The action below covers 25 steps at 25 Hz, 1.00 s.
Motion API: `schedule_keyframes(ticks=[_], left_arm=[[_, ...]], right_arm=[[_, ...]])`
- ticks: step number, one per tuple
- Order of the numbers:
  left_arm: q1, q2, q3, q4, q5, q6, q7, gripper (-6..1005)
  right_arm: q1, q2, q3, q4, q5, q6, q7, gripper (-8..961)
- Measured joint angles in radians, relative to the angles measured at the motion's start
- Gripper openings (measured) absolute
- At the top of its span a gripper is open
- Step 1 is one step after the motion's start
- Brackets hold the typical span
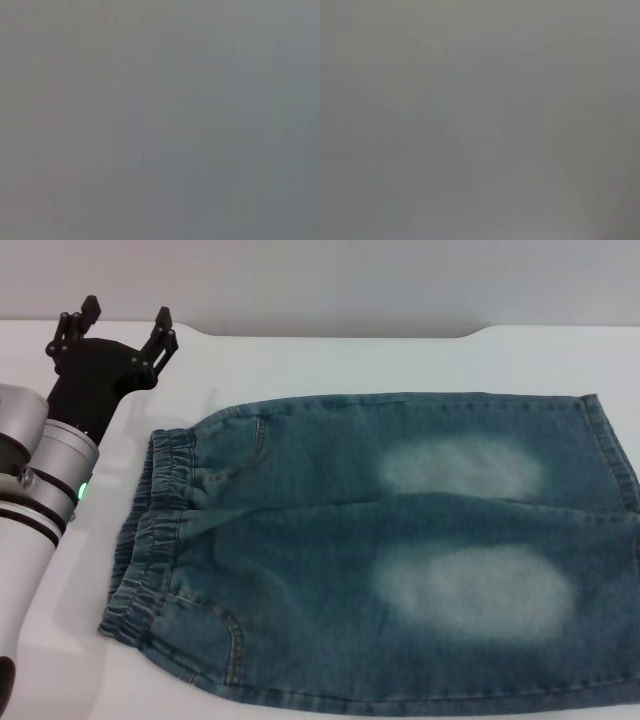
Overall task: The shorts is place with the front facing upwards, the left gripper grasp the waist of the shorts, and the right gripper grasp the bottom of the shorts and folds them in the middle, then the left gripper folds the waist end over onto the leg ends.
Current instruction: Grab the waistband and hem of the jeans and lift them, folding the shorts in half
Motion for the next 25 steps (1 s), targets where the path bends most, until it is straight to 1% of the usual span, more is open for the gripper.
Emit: schedule_keyframes(ticks=[1, 4, 11, 18, 19, 20, 21, 22, 23, 25], left_arm=[[0.0, 0.0, 0.0, 0.0, 0.0, 0.0, 0.0, 849], [-0.006, -0.002, 0.001, 0.001, 0.0, -0.003, 0.0, 848], [-0.009, -0.002, 0.001, 0.001, 0.0, -0.009, 0.0, 847], [-0.009, -0.002, 0.006, -0.002, 0.0, -0.016, -0.004, 846], [-0.008, 0.002, 0.014, -0.032, 0.001, -0.062, -0.015, 846], [-0.008, 0.002, 0.014, -0.032, 0.001, -0.062, -0.015, 846], [-0.008, 0.005, 0.016, -0.059, 0.004, -0.114, -0.016, 845], [-0.008, 0.007, 0.015, -0.075, 0.005, -0.139, -0.012, 845], [-0.008, 0.011, 0.012, -0.103, 0.005, -0.189, 0.004, 845], [-0.007, 0.012, 0.006, -0.152, 0.007, -0.243, 0.048, 845]], right_arm=[[-0.009, 0.001, 0.019, -0.001, 0.0, 0.0, 0.0, 676], [-0.014, 0.003, 0.032, -0.005, 0.0, -0.001, 0.0, 676], [-0.01, 0.003, 0.037, -0.009, 0.0, -0.001, 0.0, 677], [0.006, 0.0, 0.015, -0.007, -0.009, -0.001, 0.0, 678], [0.007, -0.001, 0.003, -0.005, -0.013, -0.005, 0.002, 678], [0.006, -0.002, -0.013, 0.008, -0.017, -0.022, 0.004, 678], [0.003, -0.004, -0.027, 0.024, -0.02, -0.041, 0.006, 678], [-0.008, -0.006, -0.044, 0.056, -0.024, -0.077, 0.01, 678], [-0.025, -0.008, -0.059, 0.104, -0.032, -0.129, 0.019, 678], [-0.072, -0.013, -0.079, 0.233, -0.068, -0.258, 0.06, 678]])
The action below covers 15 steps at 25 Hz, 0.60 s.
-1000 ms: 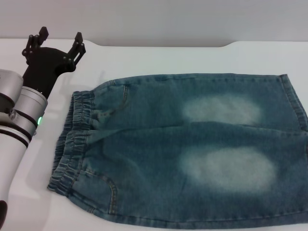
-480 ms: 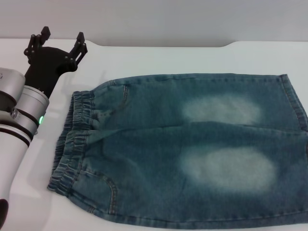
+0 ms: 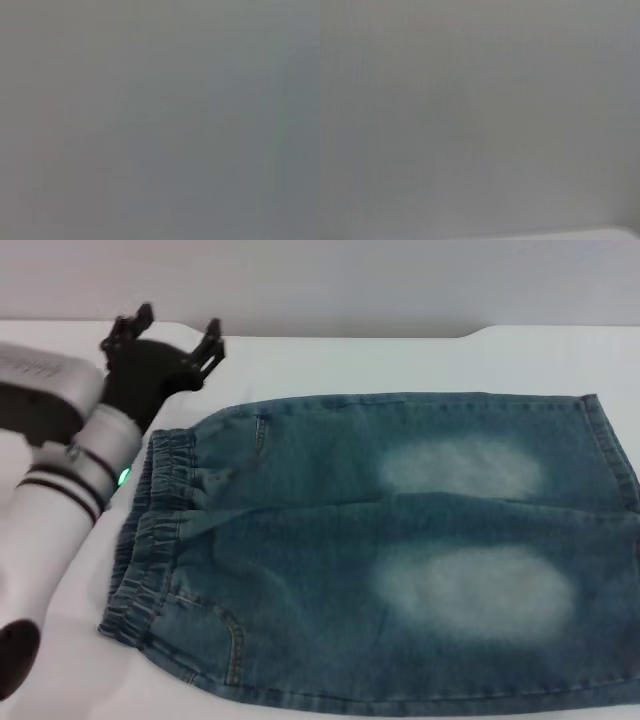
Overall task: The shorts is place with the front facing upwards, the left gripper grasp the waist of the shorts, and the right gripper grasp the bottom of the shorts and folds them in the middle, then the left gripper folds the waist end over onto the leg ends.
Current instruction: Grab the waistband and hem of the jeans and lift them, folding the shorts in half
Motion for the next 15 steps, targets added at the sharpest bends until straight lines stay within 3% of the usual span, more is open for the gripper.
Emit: schedule_keyframes(ticks=[3, 4, 5, 8, 9, 10, 12, 15], left_arm=[[0.021, 0.003, -0.029, -0.122, 0.001, -0.108, 0.073, 844], [0.05, 0.007, -0.088, -0.265, 0.009, -0.269, 0.127, 844], [0.05, 0.007, -0.088, -0.265, 0.009, -0.269, 0.127, 844], [0.084, 0.005, -0.202, -0.491, 0.049, -0.576, 0.205, 844], [0.09, 0.003, -0.236, -0.556, 0.058, -0.68, 0.221, 844], [0.093, 0.002, -0.26, -0.603, 0.063, -0.755, 0.23, 844], [0.097, 0.002, -0.325, -0.729, 0.071, -0.968, 0.237, 844], [0.101, 0.0, -0.392, -0.834, 0.095, -1.147, 0.23, 844]], right_arm=[[-0.108, -0.003, -0.007, 0.325, -0.12, -0.296, 0.108, 679], [-0.139, -0.003, -0.008, 0.429, -0.161, -0.392, 0.135, 679], [-0.175, -0.002, -0.014, 0.553, -0.209, -0.513, 0.167, 679], [-0.228, -0.01, -0.041, 0.844, -0.335, -0.82, 0.298, 679], [-0.236, -0.032, -0.067, 0.956, -0.405, -0.971, 0.397, 679], [-0.236, -0.032, -0.067, 0.956, -0.405, -0.971, 0.397, 679], [-0.236, -0.077, -0.117, 1.026, -0.43, -1.093, 0.476, 679], [-0.207, -0.137, -0.194, 1.075, -0.372, -1.253, 0.495, 680]])
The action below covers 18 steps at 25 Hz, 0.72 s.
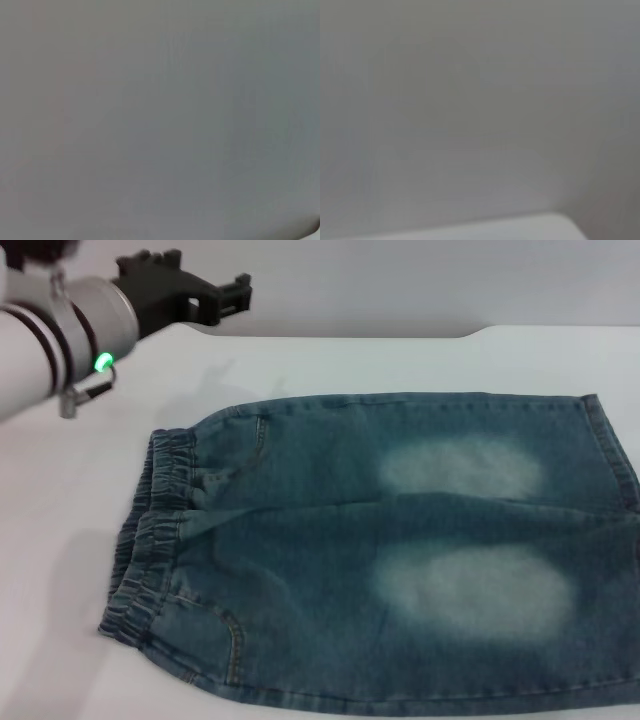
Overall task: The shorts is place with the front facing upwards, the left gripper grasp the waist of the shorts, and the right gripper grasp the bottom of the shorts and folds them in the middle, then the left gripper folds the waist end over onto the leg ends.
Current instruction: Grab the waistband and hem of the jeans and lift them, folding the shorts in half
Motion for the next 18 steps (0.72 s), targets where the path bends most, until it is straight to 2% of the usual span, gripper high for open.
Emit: schedule_keyframes(ticks=[1, 3, 8, 13, 15, 16, 18], left_arm=[[0.002, -0.002, -0.018, -0.029, 0.012, -0.046, -0.004, 844], [0.004, -0.003, -0.037, -0.071, 0.038, -0.096, -0.016, 844], [0.003, -0.002, -0.059, -0.082, 0.064, -0.111, -0.039, 844], [-0.011, -0.002, -0.077, -0.058, 0.073, -0.121, -0.063, 844], [-0.02, -0.002, -0.091, -0.056, 0.087, -0.154, -0.069, 844], [-0.046, -0.002, -0.116, -0.058, 0.132, -0.249, -0.092, 844], [-0.069, -0.002, -0.128, -0.058, 0.172, -0.312, -0.119, 844]], right_arm=[[0.022, -0.018, -0.022, 0.008, 0.045, -0.066, -0.02, 680], [0.068, -0.04, -0.046, 0.013, 0.133, -0.161, -0.087, 680], [0.203, -0.051, -0.023, 0.019, 0.474, -0.404, -0.385, 680], [0.255, -0.059, 0.011, 0.116, 0.557, -0.607, -0.466, 681], [0.279, -0.073, 0.038, 0.163, 0.624, -0.712, -0.523, 681], [0.291, -0.085, 0.051, 0.185, 0.658, -0.758, -0.544, 681], [0.307, -0.108, 0.063, 0.226, 0.701, -0.832, -0.555, 681]])
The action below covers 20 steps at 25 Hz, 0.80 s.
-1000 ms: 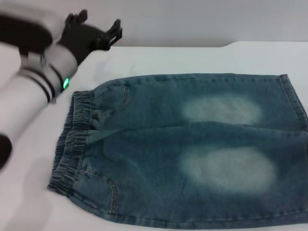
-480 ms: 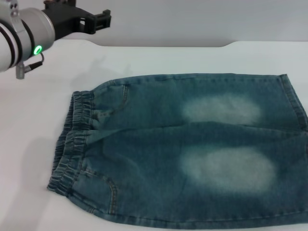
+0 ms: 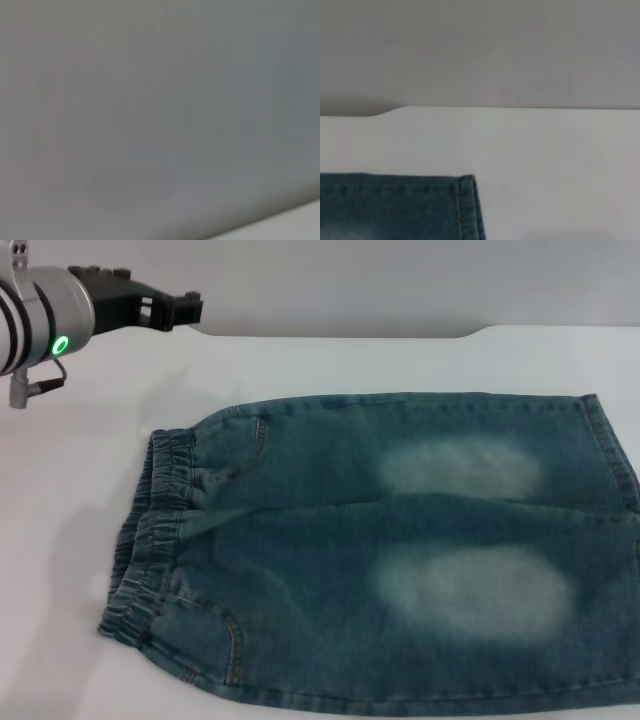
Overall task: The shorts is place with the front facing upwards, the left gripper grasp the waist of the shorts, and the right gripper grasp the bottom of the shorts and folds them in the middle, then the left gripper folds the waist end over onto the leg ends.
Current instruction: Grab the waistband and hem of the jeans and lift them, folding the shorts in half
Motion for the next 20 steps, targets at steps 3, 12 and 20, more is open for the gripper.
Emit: schedule_keyframes(ticks=[3, 12, 20], left_arm=[[-0.04, 0.0, -0.008, -0.002, 0.072, -0.121, -0.037, 844], [-0.074, 0.005, -0.049, -0.028, 0.103, -0.268, -0.022, 844], [-0.076, 0.005, -0.079, -0.02, 0.104, -0.274, 0.023, 843]], right_arm=[[0.021, -0.023, 0.0, 0.039, 0.015, -0.09, -0.001, 682], [0.142, -0.104, -0.069, -0.029, 0.179, -0.233, -0.004, 682], [0.212, -0.113, -0.052, -0.031, 0.311, -0.276, -0.004, 683]])
